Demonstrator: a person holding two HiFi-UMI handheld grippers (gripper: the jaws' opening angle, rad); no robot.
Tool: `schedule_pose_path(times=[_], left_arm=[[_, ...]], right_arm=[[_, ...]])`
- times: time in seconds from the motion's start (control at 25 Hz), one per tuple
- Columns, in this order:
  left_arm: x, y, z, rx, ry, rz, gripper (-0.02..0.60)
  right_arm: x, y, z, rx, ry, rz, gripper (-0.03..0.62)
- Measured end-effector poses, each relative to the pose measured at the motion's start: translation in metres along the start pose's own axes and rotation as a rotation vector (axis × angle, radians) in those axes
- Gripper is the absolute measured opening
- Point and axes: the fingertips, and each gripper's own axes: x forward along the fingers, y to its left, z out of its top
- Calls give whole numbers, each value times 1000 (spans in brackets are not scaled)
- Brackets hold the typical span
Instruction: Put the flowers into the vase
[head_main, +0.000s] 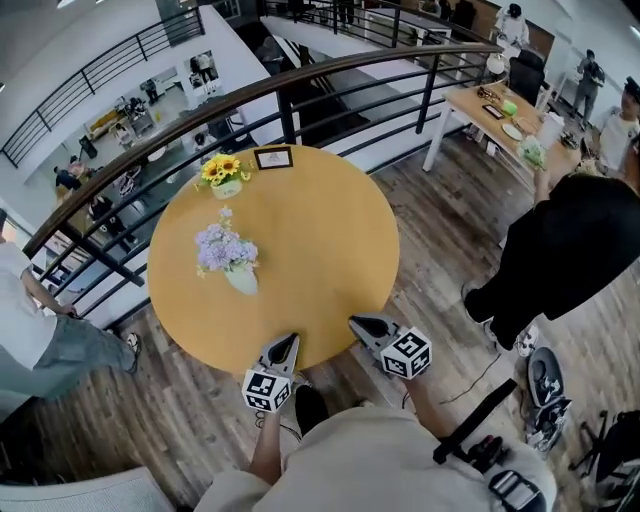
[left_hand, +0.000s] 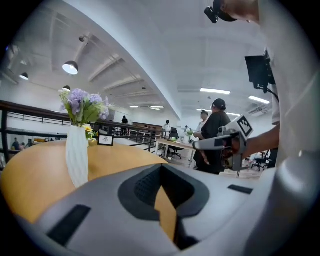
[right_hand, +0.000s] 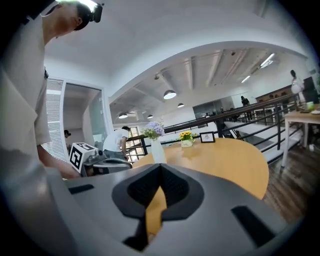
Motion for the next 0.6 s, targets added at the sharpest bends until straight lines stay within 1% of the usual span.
schedule_pose_path(times=[0.12, 0.28, 0.48, 0.6], left_arm=[[-6, -35, -7, -20, -7, 28, 6], [-18, -74, -18, -13, 8, 57, 6], [-39, -91, -15, 15, 2, 120, 6], [-47, -95, -8, 31, -3, 136, 6]], right_arm=[[-30, 4, -15, -36, 22, 10, 8], [-54, 11, -28, -24, 1, 36, 8], [-65, 30, -30, -50, -14, 89, 8], [-67, 39, -27, -66, -18, 102, 8]])
